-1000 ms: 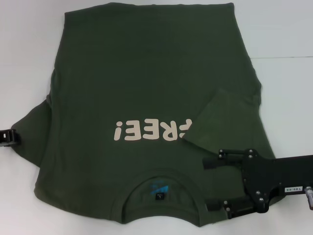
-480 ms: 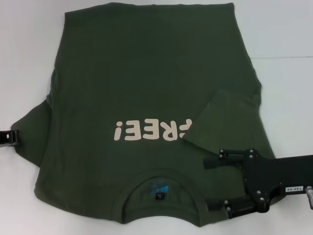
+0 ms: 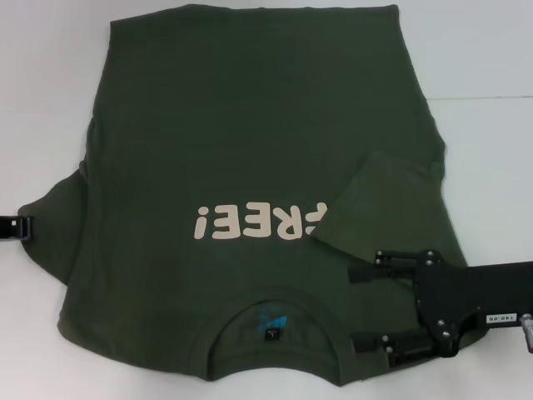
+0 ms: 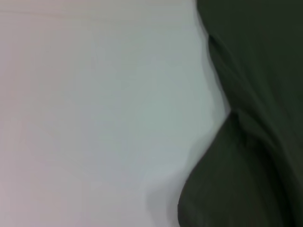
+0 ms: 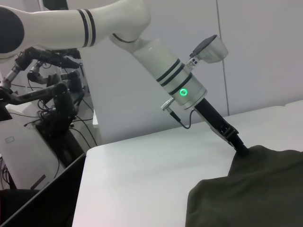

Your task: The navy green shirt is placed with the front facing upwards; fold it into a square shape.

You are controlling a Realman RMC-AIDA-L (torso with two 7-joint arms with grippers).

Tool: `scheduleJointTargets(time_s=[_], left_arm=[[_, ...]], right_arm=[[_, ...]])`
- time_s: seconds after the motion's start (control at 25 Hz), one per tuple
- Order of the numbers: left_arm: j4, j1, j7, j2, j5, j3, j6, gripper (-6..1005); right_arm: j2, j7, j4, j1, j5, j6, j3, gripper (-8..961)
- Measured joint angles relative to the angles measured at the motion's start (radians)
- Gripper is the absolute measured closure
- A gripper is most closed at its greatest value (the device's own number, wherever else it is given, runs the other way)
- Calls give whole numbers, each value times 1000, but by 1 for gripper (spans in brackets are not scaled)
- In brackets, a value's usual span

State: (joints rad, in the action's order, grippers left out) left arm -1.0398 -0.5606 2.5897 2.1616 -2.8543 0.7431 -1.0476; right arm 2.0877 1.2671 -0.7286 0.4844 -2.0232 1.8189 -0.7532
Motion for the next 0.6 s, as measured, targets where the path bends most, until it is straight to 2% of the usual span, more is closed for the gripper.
scheduleJointTargets(time_s=[0.28, 0.6], left_arm=[[-27, 14, 1, -1, -1, 0, 23, 975], [-41, 20, -6, -15, -3, -6, 95, 974]], right_arm=[[2, 0, 0, 1, 3, -8, 0, 41], [2, 0, 4, 2, 0, -17, -1, 41]])
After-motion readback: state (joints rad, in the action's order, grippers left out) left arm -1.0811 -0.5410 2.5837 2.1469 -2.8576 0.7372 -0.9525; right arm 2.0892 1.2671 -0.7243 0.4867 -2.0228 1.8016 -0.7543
